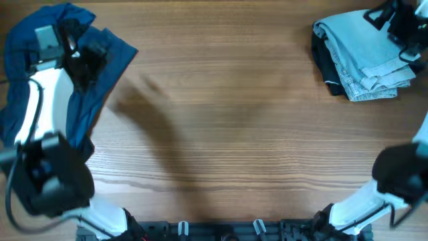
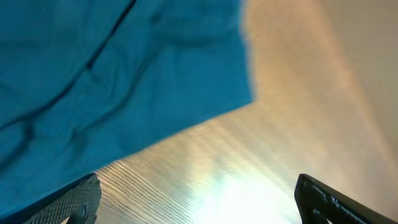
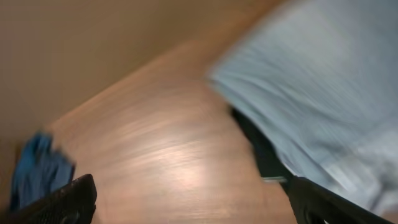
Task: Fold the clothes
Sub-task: 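Lower the shorts onto the black garment and open the right gripper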
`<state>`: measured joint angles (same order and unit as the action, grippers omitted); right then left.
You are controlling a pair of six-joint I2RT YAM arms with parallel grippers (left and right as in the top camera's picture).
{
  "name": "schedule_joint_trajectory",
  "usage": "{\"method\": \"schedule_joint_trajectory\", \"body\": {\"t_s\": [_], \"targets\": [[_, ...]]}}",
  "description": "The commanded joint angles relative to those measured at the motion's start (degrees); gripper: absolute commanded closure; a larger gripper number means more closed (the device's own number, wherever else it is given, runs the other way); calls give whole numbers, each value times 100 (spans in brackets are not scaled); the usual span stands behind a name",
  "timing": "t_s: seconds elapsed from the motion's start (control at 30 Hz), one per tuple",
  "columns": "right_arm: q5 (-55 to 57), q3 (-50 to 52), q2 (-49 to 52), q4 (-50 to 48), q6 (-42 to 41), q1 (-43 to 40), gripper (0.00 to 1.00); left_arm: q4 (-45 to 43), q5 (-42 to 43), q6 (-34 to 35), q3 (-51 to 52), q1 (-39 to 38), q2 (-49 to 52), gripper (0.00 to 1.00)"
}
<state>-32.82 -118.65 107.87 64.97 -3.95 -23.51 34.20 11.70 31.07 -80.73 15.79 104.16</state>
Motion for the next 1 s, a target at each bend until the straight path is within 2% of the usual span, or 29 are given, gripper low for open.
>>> {"method": "schedule_joint_trajectory", "body": {"t_s": [0.0, 0.1, 0.13, 0.2, 0.23, 0.33, 0.53, 0.97], "targets": [[-560, -92, -728, 136, 1923, 581, 1, 105, 90, -358, -74, -31, -1582, 0], [-496, -92, -1213, 256, 2068, 992, 0, 595, -131, -844, -74, -162, -3069, 0], [-520, -92, -1327, 258, 2212, 1054, 4, 765, -129, -868, -72, -210, -3449, 0], [-728, -92, -1403, 175, 2645, 1130, 5, 1196, -129, -868, -72, -289, -4048, 0], [-737, -92, -1399, 116, 2621, 1130, 0, 1401, -131, -868, -72, -319, -4277, 0], [-693, -92, -1351, -42, 2634, 1128, 0, 2168, -129, -857, -72, -321, -4850, 0], [-560, -92, -1349, -42, 2632, 1128, 0, 2767, -127, -815, -72, -321, -4972, 0], [-560, -92, -1349, -42, 2632, 1128, 0, 2608, -57, -820, -46, -345, -4931, 0]]}}
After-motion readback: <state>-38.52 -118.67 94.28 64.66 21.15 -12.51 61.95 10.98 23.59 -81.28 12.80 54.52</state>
